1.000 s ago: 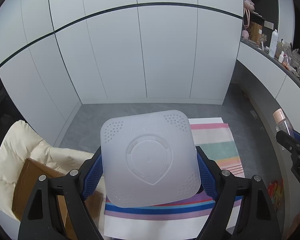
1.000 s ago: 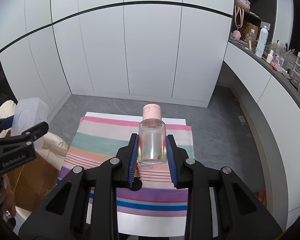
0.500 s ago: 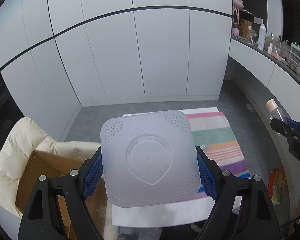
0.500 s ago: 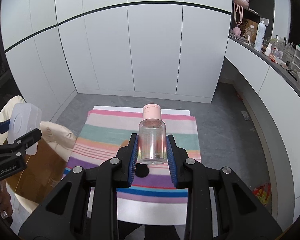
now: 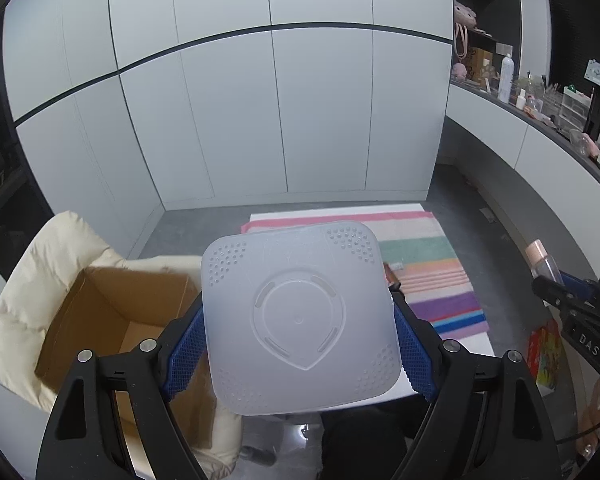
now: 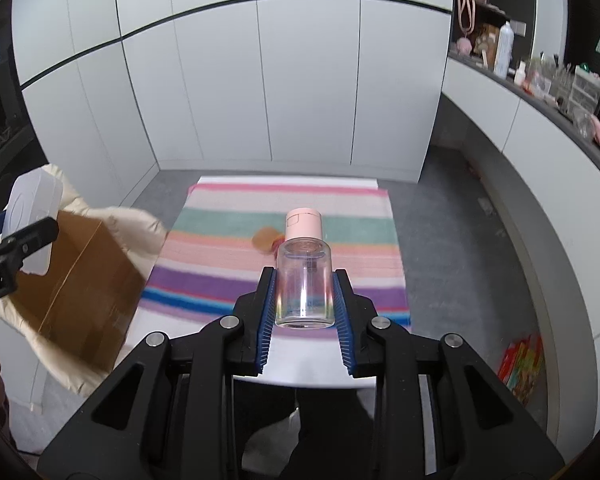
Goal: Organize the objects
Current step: 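Carry the clear case and bottle with both grippers over the cardboard box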
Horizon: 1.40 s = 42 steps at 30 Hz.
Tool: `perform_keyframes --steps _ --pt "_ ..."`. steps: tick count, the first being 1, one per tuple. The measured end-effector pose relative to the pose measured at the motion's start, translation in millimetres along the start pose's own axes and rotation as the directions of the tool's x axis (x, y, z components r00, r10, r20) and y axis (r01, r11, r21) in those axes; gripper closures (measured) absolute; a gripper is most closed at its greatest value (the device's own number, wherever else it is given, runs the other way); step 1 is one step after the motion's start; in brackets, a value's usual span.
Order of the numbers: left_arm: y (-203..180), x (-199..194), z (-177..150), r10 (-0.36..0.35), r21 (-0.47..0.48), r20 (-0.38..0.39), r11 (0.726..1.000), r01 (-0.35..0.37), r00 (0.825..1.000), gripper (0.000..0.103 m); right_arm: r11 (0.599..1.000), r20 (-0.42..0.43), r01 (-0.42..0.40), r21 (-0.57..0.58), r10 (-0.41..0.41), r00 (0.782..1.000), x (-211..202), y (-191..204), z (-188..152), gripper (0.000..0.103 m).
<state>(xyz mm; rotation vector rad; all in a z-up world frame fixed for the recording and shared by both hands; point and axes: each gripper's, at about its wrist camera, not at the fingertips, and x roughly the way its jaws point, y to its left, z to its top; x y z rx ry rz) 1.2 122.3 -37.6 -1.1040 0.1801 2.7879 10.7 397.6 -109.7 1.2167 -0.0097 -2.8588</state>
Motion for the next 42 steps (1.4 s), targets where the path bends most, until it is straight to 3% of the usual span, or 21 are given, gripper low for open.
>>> perform_keyframes --steps 11,16,26,35,42 --pt "8 -15 -40 -0.037 -0.024 -0.073 0.999 0.036 0.997 0.018 0.999 -0.084 -0.025 -0.028 0.022 0.996 -30 5 -54 0.074" --pt "6 -23 -46 -0.009 0.007 -0.043 1.000 0.009 0.999 0.018 0.999 -0.093 -0.026 -0.034 0.023 0.995 -30 9 -60 0.074" --pt "31 7 -52 -0.075 -0.096 -0.139 0.994 0.062 0.987 0.018 1.000 -0.108 -0.001 -0.030 -0.003 0.994 -25 12 -60 0.074" --pt "62 15 -69 -0.018 -0.150 -0.168 0.989 -0.008 0.986 0.018 0.993 -0.111 -0.070 -0.094 0.060 0.992 -19 43 -57 0.074" --pt "99 5 -90 0.071 -0.181 -0.174 0.978 -0.103 0.982 0.018 0.977 -0.128 -0.151 -0.150 0.133 0.983 -8 85 -56 0.074"
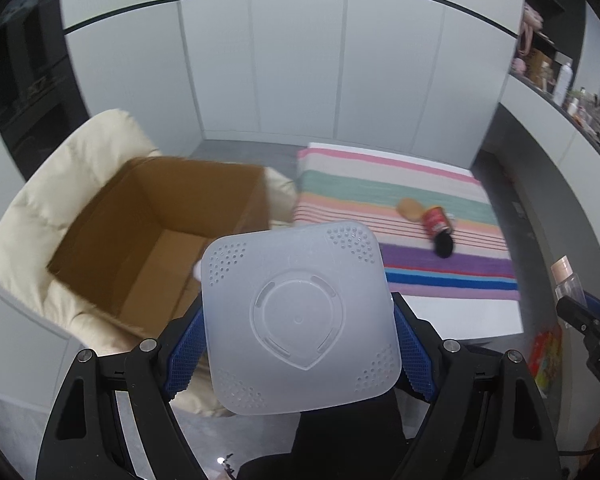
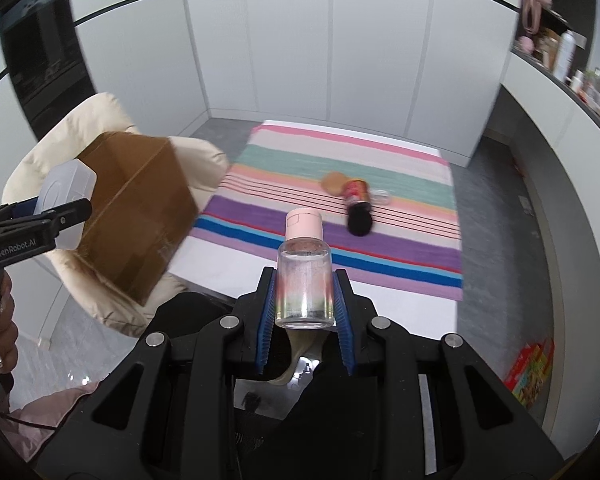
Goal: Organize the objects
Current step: 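Carry the clear case and bottle with both grippers over the cardboard box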
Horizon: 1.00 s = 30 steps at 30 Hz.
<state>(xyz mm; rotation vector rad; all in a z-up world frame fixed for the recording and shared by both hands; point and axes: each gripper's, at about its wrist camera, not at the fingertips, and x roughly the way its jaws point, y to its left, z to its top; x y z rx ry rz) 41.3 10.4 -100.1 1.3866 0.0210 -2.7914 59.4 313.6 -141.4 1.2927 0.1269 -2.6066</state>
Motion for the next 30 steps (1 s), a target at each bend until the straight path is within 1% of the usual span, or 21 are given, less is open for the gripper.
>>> perform_keyframes --steps 3,5,9,10,14,17,19,23,30 --pt "25 -1 -8 0.036 -0.029 -0.007 0.999 -0.036 0.999 0.018 0.998 -0.012 -0.039 -0.039 0.038 0.999 11 23 7 0.074" --pt "44 -3 -14 0.060 -0.065 -0.016 0.996 -0.061 0.998 0.018 0.995 -0.024 -0.071 -0.067 0.070 0.997 18 42 11 0.074" --pt "84 -10 -26 0.122 -0.133 -0.019 0.983 -0.123 0.992 0.018 0.981 -0.029 -0.147 -0.125 0.145 0.989 26 79 19 0.074" --pt "93 -12 -29 0.142 -0.146 -0.020 0.979 -0.143 0.990 0.018 0.974 -0.031 -0.171 -0.145 0.169 0.985 28 91 22 0.074" --pt "123 -20 -43 0.206 -0.185 -0.031 0.961 -0.208 0.978 0.018 0.951 -0.046 -0.228 -0.207 0.223 0.974 35 129 27 0.074" --pt "141 -24 -50 0.232 -0.213 -0.043 0.948 -0.235 0.972 0.018 0.931 -0.063 -0.270 -0.247 0.263 0.963 42 157 32 0.074" --pt "152 -24 -52 0.245 -0.232 -0.052 0.940 -0.250 0.968 0.018 0.920 -0.068 -0.283 -0.273 0.275 0.959 44 171 35 0.074" --pt "167 -19 -49 0.259 -0.260 -0.066 0.928 -0.267 0.964 0.018 0.902 -0.086 -0.306 -0.305 0.294 0.952 54 194 41 0.074" --pt "178 1 -21 0.264 -0.270 -0.073 0.923 -0.274 0.962 0.018 0.885 -0.110 -0.321 -0.338 0.302 0.947 84 219 58 0.074"
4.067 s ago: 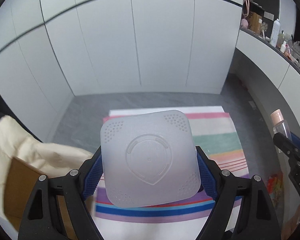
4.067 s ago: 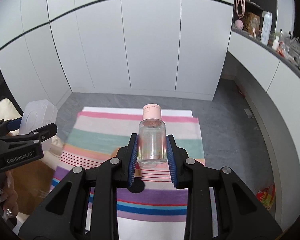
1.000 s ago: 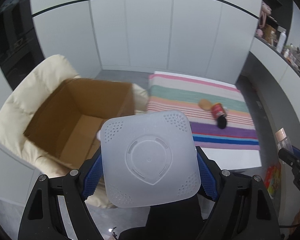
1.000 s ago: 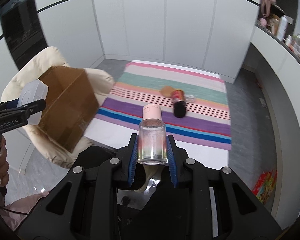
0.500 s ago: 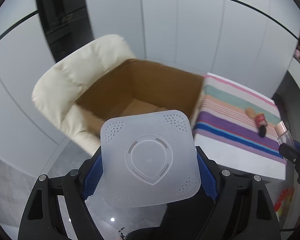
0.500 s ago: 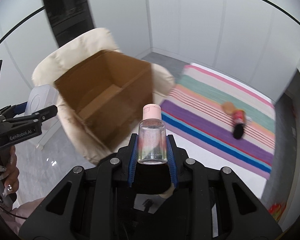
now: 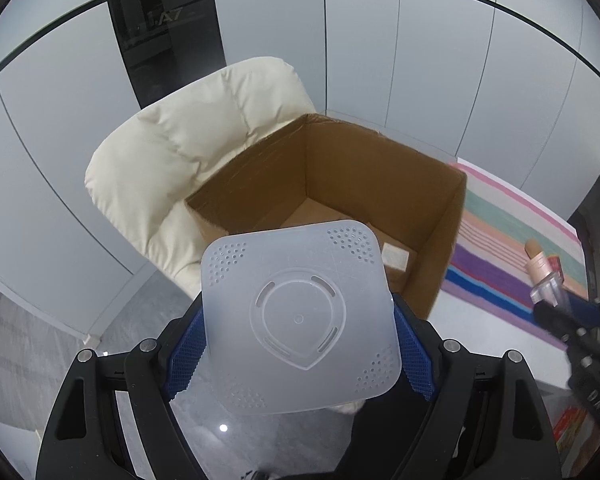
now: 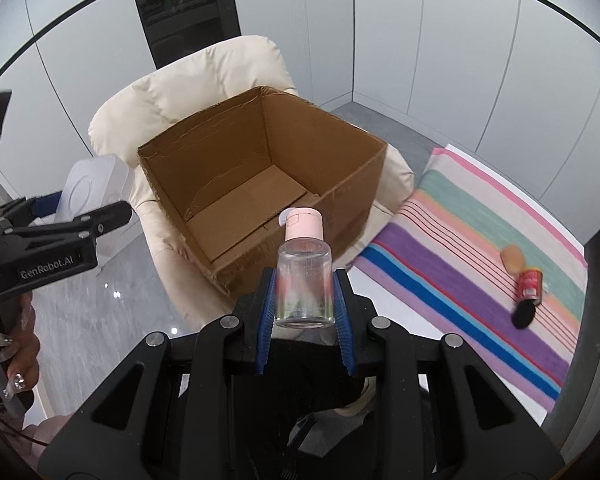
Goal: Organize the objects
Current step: 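Carry the clear case and bottle with both grippers over the cardboard box, then open both grippers to drop the case and bottle into the box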
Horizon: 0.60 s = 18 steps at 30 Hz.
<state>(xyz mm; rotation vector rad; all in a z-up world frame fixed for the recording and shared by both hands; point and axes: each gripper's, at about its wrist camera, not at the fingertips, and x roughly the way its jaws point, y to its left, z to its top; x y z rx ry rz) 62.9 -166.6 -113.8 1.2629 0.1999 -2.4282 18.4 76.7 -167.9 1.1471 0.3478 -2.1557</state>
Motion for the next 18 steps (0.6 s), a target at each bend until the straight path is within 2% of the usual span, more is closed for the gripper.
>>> perform_keyframes --steps 8,18 --pt "-6 42 39 0.023 -0.014 -0.023 1.000 -0.023 0.999 0.018 0.998 -0.036 -0.022 -0.059 0.020 0.999 53 9 36 0.074" --pt "-7 102 59 0.068 -0.016 -0.081 0.997 -0.069 0.994 0.018 0.991 -0.075 -0.055 -0.121 0.046 0.996 119 22 76 0.074"
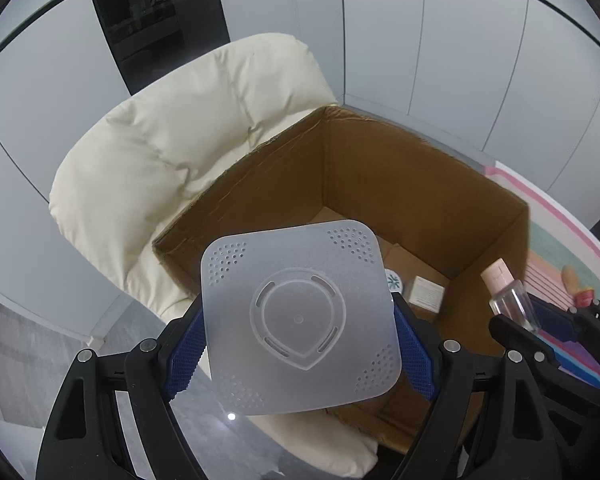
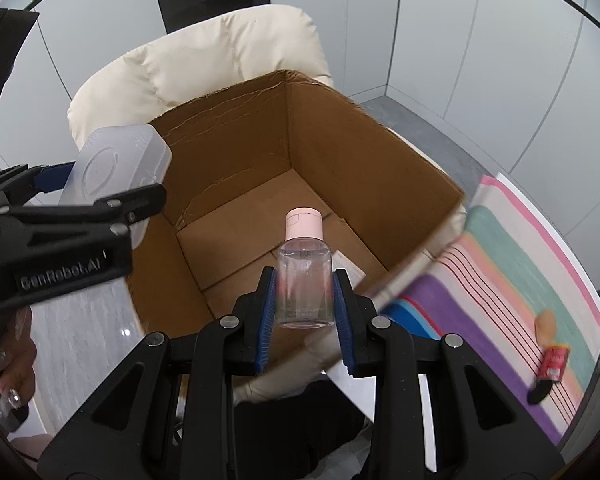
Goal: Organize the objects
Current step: 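Open both grippers to drop the case and bottle into the box, then withdraw both grippers from the cardboard box back over the cloth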
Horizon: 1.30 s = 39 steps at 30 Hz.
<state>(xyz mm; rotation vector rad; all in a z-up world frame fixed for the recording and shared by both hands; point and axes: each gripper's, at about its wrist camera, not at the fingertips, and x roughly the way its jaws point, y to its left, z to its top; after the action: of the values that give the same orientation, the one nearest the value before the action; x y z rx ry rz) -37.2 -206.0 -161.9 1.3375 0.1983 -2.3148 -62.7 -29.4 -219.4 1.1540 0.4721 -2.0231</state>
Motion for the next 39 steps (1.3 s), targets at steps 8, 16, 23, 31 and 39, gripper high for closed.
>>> perform_keyframes --steps 8,16,23,31,39 --pt "7 22 2 0.000 -0.025 -0.045 1.000 -0.002 0.999 0.006 1.000 -0.021 0.019 -0.020 -0.019 1.000 39 3 20 0.001" --pt "11 23 3 -0.018 -0.035 -0.060 0.999 0.016 0.998 0.002 1.000 0.013 -0.004 -0.007 0.004 1.000 34 0 19 0.001" --pt "15 18 5 -0.027 -0.053 -0.054 0.998 0.024 0.998 0.002 1.000 0.006 0.003 0.028 -0.004 1.000 33 -7 18 0.001" --pt "23 -11 4 0.017 -0.045 0.017 0.999 -0.016 1.000 0.002 0.998 0.013 0.011 0.058 -0.011 1.000 20 -11 14 0.001" --pt "30 -34 -5 0.001 -0.039 -0.006 0.999 -0.002 1.000 0.002 0.997 0.023 0.024 0.074 -0.026 0.999 -7 -7 8 0.001"
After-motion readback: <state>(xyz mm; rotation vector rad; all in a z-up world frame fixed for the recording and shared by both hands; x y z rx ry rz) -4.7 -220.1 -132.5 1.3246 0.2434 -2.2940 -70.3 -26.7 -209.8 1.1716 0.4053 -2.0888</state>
